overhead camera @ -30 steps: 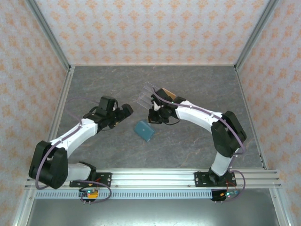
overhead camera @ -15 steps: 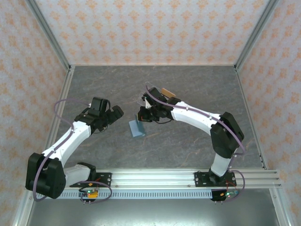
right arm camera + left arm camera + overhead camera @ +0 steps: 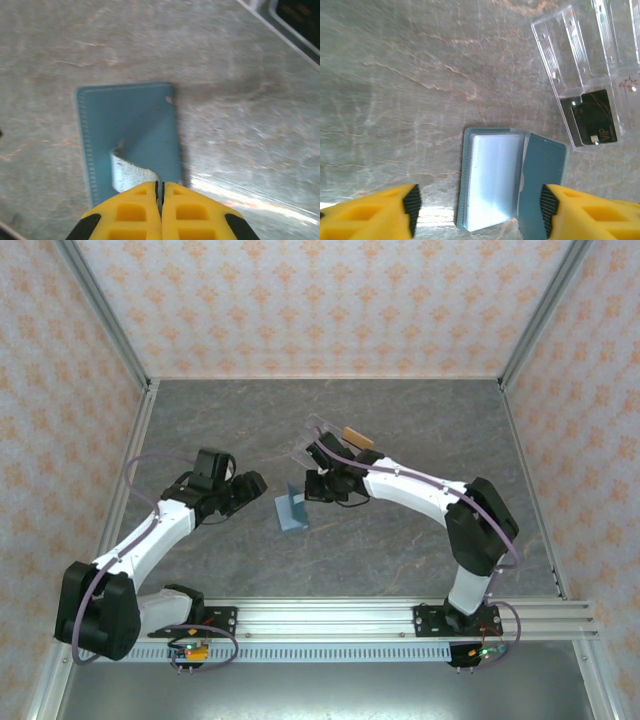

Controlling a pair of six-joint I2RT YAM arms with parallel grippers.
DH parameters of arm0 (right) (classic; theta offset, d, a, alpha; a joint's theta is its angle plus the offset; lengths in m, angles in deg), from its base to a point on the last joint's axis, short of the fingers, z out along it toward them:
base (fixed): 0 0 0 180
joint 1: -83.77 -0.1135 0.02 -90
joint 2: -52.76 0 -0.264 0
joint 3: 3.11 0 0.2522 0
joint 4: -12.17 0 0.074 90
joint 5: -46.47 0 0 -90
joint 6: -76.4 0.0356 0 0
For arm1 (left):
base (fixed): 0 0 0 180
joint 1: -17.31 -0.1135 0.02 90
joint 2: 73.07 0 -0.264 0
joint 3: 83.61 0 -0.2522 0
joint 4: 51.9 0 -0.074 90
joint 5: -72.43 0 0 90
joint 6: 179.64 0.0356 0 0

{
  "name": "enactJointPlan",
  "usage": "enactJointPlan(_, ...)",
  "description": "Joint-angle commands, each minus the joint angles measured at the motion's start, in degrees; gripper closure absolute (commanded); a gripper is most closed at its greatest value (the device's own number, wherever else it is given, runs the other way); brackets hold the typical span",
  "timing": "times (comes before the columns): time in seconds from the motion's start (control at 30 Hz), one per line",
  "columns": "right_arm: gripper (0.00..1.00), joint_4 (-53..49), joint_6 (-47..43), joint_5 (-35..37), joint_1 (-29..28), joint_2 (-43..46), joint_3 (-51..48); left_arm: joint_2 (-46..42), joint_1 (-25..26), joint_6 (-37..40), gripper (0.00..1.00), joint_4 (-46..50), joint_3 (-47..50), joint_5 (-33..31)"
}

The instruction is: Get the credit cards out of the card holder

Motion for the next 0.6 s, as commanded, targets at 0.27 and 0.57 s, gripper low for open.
enactJointPlan(0.27,0.94,-2.67,-6.74,3.10,4.66,5.05,-8.76,12.36,10.94,1.40,0.64,-8.19,-7.82,5.02)
enactJointPlan(0.57,0.93,-0.57,-9.39,1.76,8.31,5.97,-12.32,24.85,16.50,-0.02,0.82,-9.86,-15.08,1.24)
